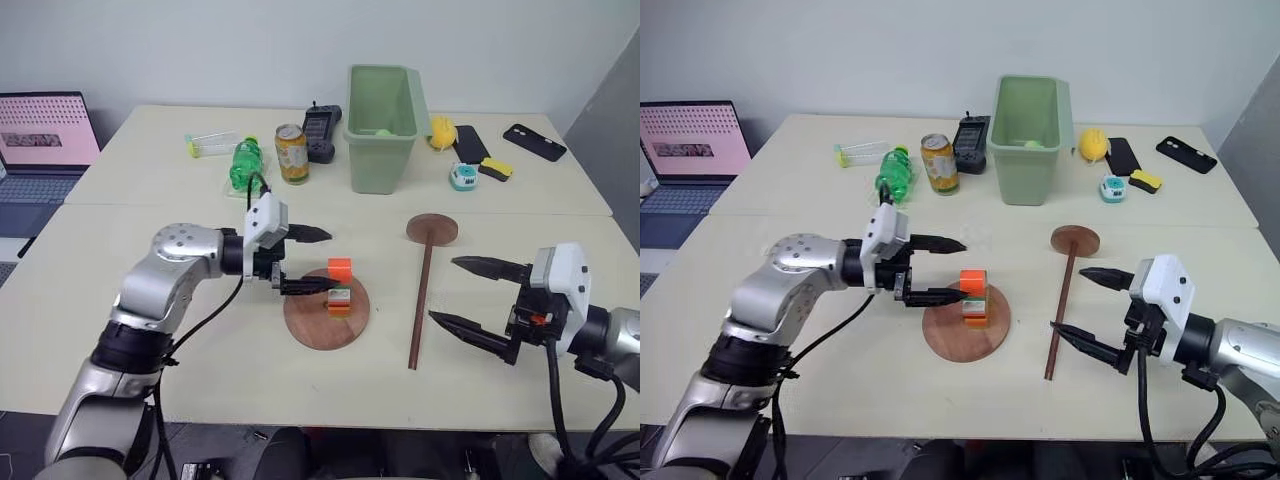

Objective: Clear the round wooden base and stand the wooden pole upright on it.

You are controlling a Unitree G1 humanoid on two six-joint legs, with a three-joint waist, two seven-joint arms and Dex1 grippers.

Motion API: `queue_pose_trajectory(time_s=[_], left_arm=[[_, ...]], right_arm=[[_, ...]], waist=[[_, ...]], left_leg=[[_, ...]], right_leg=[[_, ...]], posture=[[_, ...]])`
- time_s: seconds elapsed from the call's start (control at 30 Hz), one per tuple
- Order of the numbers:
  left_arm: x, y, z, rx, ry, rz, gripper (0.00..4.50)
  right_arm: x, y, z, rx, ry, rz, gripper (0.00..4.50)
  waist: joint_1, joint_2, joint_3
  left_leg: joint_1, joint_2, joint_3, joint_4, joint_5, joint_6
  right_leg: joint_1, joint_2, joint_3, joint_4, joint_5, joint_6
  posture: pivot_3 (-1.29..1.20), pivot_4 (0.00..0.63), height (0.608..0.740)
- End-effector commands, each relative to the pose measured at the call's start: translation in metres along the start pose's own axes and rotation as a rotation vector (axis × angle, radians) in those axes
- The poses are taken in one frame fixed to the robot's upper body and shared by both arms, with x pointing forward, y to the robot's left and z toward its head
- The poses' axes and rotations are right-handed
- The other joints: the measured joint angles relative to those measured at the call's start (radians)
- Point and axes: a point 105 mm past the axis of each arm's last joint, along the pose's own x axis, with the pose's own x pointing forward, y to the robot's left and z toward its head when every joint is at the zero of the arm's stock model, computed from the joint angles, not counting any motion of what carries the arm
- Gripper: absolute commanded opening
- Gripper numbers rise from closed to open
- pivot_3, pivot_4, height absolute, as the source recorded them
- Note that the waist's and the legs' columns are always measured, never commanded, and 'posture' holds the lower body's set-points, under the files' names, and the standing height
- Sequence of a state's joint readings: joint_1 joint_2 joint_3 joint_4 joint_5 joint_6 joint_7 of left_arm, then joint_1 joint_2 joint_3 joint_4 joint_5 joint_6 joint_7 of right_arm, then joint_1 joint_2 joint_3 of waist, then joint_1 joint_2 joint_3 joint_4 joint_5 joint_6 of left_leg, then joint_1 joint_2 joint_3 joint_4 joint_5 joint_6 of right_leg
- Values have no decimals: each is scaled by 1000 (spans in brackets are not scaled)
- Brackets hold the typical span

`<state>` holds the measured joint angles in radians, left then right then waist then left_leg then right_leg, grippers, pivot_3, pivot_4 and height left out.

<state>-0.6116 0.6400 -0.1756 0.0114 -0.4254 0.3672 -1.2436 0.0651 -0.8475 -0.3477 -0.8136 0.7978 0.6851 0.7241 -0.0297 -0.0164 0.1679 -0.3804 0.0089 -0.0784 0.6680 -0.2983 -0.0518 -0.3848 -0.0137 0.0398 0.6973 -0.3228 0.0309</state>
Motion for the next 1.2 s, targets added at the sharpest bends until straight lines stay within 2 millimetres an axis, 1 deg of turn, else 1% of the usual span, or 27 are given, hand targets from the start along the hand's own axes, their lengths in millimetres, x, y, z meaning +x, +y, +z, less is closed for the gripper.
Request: queue_pose_trajectory(time_s=[0.03,0.23,0.43,0.47,0.6,0.73,0.8,0.83,0.93,1.07,1.2], left_arm=[[9,-1,0,54,19,-56,4500],[15,-1,-9,46,29,-76,4500],[19,3,-7,45,0,-52,3525],[19,4,-7,44,-7,-49,3268],[18,4,-7,38,-17,-41,2483],[16,3,-7,32,-26,-38,2126],[15,3,-7,33,-28,-36,1670],[15,3,-7,34,-28,-34,1542],[10,5,-4,34,-33,-11,1528],[-4,10,-3,37,-22,45,1528],[-25,23,1,22,-31,153,1528]], right_arm=[[2,7,10,-31,-28,9,4495],[4,9,13,-29,-36,8,4495],[4,10,11,-23,-32,9,4500],[4,11,11,-22,-32,10,4500],[4,11,9,-20,-30,16,4500],[4,12,7,-18,-28,20,4500],[4,11,7,-18,-28,21,4500],[4,11,7,-19,-28,22,4500],[4,11,8,-22,-31,27,4500],[6,9,10,-28,-36,35,4500],[8,6,12,-38,-39,46,4500]], waist=[[1,0,0],[1,0,0],[1,0,0],[1,0,0],[1,0,0],[1,0,0],[1,0,0],[1,0,0],[1,0,0],[-1,0,0],[-1,0,0]], left_leg=[[0,0,0,0,0,0],[0,0,-1,0,0,0],[-1,0,-1,1,0,0],[-1,0,-1,1,0,0],[-1,0,-1,1,0,0],[-1,1,-1,1,0,0],[-1,1,-1,1,0,0],[-1,1,-1,1,0,0],[-1,1,-1,2,0,0],[-1,1,-2,2,0,0],[-1,1,-2,2,0,0]], right_leg=[[0,0,0,0,0,0],[0,0,0,0,0,0],[0,0,0,0,0,0],[0,0,0,0,0,0],[0,0,0,0,0,0],[0,0,0,0,0,0],[0,0,0,0,0,0],[0,0,0,0,0,0],[0,0,0,0,0,0],[0,0,0,0,0,0],[0,0,0,0,0,0]], posture=[[0,150,740],[0,150,740],[0,150,740],[0,150,740],[0,150,740],[0,150,740],[0,150,740],[0,150,740],[0,150,740],[0,150,740],[0,150,740]])
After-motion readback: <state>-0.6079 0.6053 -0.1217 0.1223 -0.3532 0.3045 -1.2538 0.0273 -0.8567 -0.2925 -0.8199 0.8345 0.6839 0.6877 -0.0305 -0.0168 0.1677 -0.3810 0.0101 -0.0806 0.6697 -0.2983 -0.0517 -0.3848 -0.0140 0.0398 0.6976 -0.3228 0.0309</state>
